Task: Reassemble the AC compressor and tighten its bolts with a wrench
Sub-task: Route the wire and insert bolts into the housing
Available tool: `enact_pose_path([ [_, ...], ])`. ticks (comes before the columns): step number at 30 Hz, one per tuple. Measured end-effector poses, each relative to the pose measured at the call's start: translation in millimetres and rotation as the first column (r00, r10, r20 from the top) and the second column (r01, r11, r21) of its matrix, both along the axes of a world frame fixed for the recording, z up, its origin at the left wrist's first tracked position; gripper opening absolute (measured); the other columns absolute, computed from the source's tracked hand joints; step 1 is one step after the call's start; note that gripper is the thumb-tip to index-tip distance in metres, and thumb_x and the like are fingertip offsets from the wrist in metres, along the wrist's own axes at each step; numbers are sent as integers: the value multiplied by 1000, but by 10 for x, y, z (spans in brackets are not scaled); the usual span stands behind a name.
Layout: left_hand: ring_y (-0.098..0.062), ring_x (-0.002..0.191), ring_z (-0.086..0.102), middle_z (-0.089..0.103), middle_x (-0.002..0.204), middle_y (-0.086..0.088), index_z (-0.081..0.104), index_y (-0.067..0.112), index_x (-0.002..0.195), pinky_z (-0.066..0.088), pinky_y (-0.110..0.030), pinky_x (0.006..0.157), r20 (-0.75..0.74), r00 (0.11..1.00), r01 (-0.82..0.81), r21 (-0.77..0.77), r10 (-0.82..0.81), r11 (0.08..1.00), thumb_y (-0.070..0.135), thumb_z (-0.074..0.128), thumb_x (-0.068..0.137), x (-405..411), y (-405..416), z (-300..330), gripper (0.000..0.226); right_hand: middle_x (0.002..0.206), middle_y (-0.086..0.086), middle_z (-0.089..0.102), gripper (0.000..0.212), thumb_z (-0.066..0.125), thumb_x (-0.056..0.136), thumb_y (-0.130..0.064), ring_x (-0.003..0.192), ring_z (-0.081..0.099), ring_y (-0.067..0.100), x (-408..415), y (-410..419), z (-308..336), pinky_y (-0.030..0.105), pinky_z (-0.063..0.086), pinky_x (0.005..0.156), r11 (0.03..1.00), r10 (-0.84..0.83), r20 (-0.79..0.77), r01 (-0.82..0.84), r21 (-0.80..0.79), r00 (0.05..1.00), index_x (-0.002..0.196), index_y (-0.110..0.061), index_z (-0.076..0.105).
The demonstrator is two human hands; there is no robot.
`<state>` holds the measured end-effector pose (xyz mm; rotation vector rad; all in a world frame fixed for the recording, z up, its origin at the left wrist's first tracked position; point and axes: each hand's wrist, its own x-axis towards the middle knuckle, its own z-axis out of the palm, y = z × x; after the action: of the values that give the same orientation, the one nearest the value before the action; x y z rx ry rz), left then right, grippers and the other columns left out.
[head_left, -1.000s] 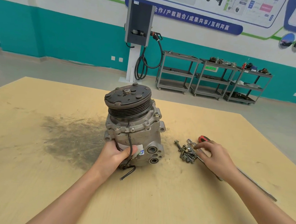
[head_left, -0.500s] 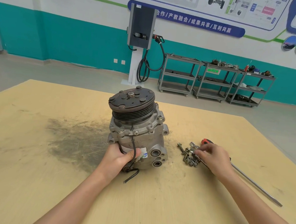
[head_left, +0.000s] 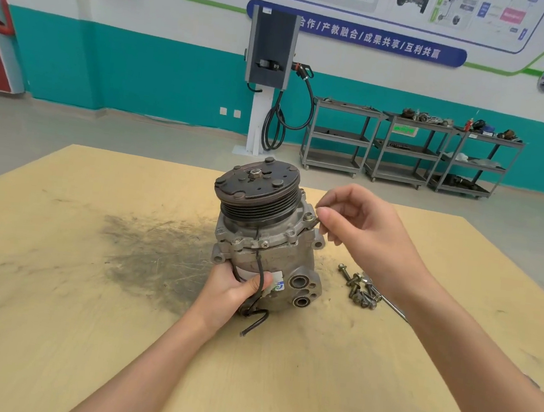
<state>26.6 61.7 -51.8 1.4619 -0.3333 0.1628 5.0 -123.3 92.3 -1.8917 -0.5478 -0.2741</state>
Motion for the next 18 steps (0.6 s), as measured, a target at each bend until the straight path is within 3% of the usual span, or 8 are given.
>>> enact_pose_path([
  [11, 1, 102, 67, 74, 102, 19, 67, 22, 105, 47, -11, 85, 4, 1000, 4, -8, -4, 1000, 23, 66, 77, 10, 5, -9, 28, 72, -6, 65, 5, 70, 88, -18, 66, 58, 7, 63, 232, -20, 17, 47, 62, 960, -43, 141, 80, -268, 989, 88, -20, 66],
  [15, -3, 104, 67, 75, 103, 15, 68, 19, 107, 48, -14, 87, 6, 1000, 5, -9, -5, 1000, 24, 66, 78, 7, 8, -3, 29, 71, -6, 65, 10, 71, 87, -22, 66, 57, 5, 62, 280, 50, 19, 48, 62, 903, -19, 110, 65, -425, 994, 83, -27, 64],
  [18, -4, 104, 67, 75, 103, 15, 69, 21, 105, 48, -14, 86, -8, 1000, 4, -8, -4, 1000, 25, 67, 78, 10, 9, -9, 27, 70, -5, 64, 2, 64, 91, -26, 65, 58, 8, 42, 251, 79, 22, 48, 61, 924, -14, 90, 47, -380, 996, 92, -25, 65],
])
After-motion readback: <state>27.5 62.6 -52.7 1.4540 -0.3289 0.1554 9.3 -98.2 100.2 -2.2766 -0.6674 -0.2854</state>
